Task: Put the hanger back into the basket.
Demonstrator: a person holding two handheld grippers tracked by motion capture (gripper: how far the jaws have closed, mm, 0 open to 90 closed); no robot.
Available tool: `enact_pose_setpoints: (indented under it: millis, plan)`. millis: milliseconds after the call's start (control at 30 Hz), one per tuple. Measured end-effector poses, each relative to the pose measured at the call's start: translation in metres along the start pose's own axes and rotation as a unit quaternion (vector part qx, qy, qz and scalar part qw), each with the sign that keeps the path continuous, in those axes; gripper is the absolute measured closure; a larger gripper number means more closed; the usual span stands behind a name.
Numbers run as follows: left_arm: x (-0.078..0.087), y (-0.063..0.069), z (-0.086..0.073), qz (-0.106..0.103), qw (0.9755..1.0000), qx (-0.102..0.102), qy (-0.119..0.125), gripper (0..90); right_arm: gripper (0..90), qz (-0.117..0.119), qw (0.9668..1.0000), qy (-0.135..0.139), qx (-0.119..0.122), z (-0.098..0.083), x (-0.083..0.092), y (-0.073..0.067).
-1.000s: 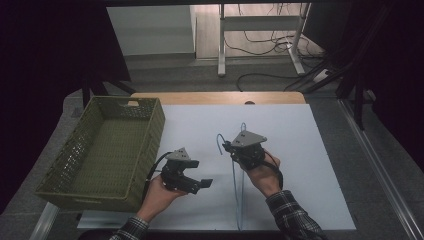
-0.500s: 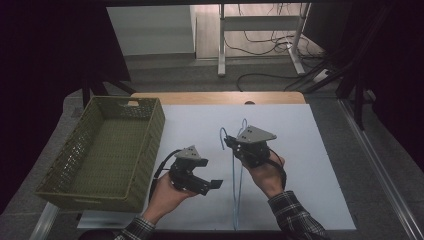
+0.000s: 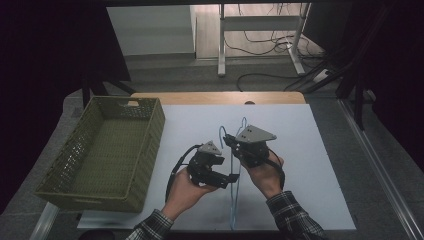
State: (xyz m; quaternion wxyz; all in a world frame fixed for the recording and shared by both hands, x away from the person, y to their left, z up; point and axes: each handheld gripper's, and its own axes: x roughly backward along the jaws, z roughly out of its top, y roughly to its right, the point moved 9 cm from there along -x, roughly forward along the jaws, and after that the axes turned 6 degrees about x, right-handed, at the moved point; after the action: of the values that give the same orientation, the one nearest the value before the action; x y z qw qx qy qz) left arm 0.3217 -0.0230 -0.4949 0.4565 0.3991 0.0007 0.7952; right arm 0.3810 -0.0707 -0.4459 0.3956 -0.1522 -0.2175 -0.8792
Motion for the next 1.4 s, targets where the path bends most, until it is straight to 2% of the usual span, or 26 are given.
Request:
enact_pose_setpoints:
  millis: [133, 333, 433, 600, 700, 733, 800, 867, 900, 933, 1067, 1167, 1400]
  plan:
    - [-0.003, 0.0, 0.0, -0.013, 0.9999, 0.008, -0.008, 40.9, 86.0, 0.0, 1.0, 0.003, -0.001, 0.001, 0.001, 0.0]
    - [-0.004, 0.003, -0.002, -0.028, 0.9994, 0.008, -0.017, 56.4, 86.0, -0.003, 1.0, 0.005, -0.004, 0.001, 0.001, 0.001]
    - [-0.003, 0.004, -0.003, -0.038, 0.999, 0.014, -0.021, 68.5, 86.0, -0.002, 1.0, 0.006, -0.006, 0.0, 0.0, 0.0]
    - [-0.002, -0.002, -0.005, -0.044, 0.9971, 0.053, -0.034, 76.9, 85.8, -0.005, 1.0, 0.004, -0.002, 0.0, 0.0, 0.001]
    - [0.002, -0.014, -0.008, -0.057, 0.9934, 0.093, -0.035, 84.7, 85.5, -0.007, 1.0, 0.006, -0.001, 0.0, 0.003, 0.003]
    - [0.003, -0.02, -0.01, -0.059, 0.9932, 0.094, -0.034, 87.0, 85.3, -0.006, 1.0, 0.007, -0.002, 0.0, 0.004, 0.004]
    - [0.006, -0.021, -0.011, -0.085, 0.9907, 0.101, -0.033, 87.4, 85.0, 0.0, 1.0, 0.004, -0.006, -0.002, 0.006, 0.005]
    - [0.008, -0.021, -0.011, -0.075, 0.9923, 0.091, -0.038, 87.4, 84.6, 0.007, 0.9997, 0.009, -0.021, -0.003, 0.006, 0.006]
    - [0.009, -0.021, -0.011, -0.077, 0.9923, 0.089, -0.038, 87.4, 84.0, 0.012, 0.9995, 0.01, -0.027, -0.003, 0.006, 0.006]
    - [0.01, -0.021, -0.011, -0.083, 0.9922, 0.085, -0.038, 87.5, 80.3, 0.014, 0.9994, 0.012, -0.03, -0.003, 0.006, 0.006]
    - [0.014, -0.021, -0.01, -0.08, 0.9935, 0.07, -0.04, 87.5, 68.2, 0.018, 0.9993, 0.009, -0.032, -0.002, 0.011, 0.007]
    - [0.017, -0.021, -0.011, -0.077, 0.9942, 0.06, -0.045, 87.5, 60.7, 0.027, 0.9987, 0.01, -0.042, -0.002, 0.017, 0.009]
    - [0.023, -0.023, -0.017, -0.089, 0.9936, 0.037, -0.058, 87.4, 59.4, 0.051, 0.9974, 0.005, -0.051, -0.008, 0.026, 0.009]
